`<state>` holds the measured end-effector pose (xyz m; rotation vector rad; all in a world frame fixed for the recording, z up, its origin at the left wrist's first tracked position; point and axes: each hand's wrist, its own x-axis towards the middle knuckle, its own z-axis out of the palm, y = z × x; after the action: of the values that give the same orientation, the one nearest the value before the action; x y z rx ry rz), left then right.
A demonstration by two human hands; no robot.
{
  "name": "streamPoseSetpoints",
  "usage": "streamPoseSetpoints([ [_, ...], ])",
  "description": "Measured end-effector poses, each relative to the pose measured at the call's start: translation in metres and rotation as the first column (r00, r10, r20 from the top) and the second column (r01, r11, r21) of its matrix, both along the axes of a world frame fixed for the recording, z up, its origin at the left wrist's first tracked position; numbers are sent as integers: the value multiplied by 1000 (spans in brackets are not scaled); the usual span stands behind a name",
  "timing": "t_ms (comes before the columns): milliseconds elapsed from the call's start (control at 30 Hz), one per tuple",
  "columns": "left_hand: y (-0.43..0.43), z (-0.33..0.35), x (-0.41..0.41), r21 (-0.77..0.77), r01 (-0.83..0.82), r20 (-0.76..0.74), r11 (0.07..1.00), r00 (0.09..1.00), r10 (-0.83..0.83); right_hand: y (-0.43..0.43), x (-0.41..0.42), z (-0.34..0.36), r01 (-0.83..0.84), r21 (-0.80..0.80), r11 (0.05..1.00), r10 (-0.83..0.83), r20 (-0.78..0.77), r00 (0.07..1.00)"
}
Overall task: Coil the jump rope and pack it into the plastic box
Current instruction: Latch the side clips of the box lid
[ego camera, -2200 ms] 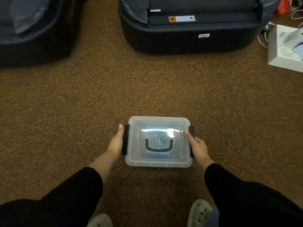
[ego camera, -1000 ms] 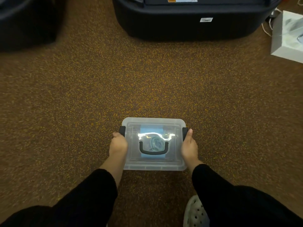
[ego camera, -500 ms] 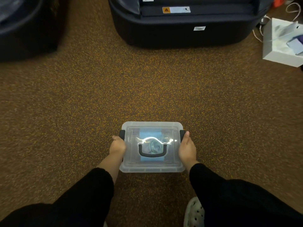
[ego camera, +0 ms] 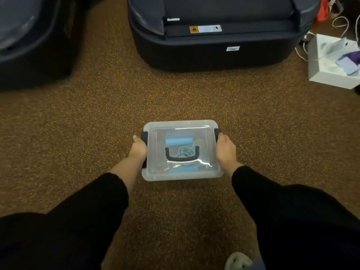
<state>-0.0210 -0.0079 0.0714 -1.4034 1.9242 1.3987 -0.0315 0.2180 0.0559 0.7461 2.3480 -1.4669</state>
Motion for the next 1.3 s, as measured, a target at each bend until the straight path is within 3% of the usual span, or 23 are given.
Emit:
streamPoseSetpoints([
  [267,5,4,-73,-61,98,-77,993,992,-103,3,-72,5,11,-1,1000,-11,-57,998],
  [533,14,-18,-121,-182,215,-23,960,975,-223,14,-109,-19,-58,52,997,61,-57,996],
  [1067,10,-62,-134,-247,319,24,915,946,-323,16,-118,-54,-144,115,983,153,-70,986],
  [1300,9,-48,-131,-182,405,116,896,914,-390,17,-120,-43,-199,158,967,195,44,980],
])
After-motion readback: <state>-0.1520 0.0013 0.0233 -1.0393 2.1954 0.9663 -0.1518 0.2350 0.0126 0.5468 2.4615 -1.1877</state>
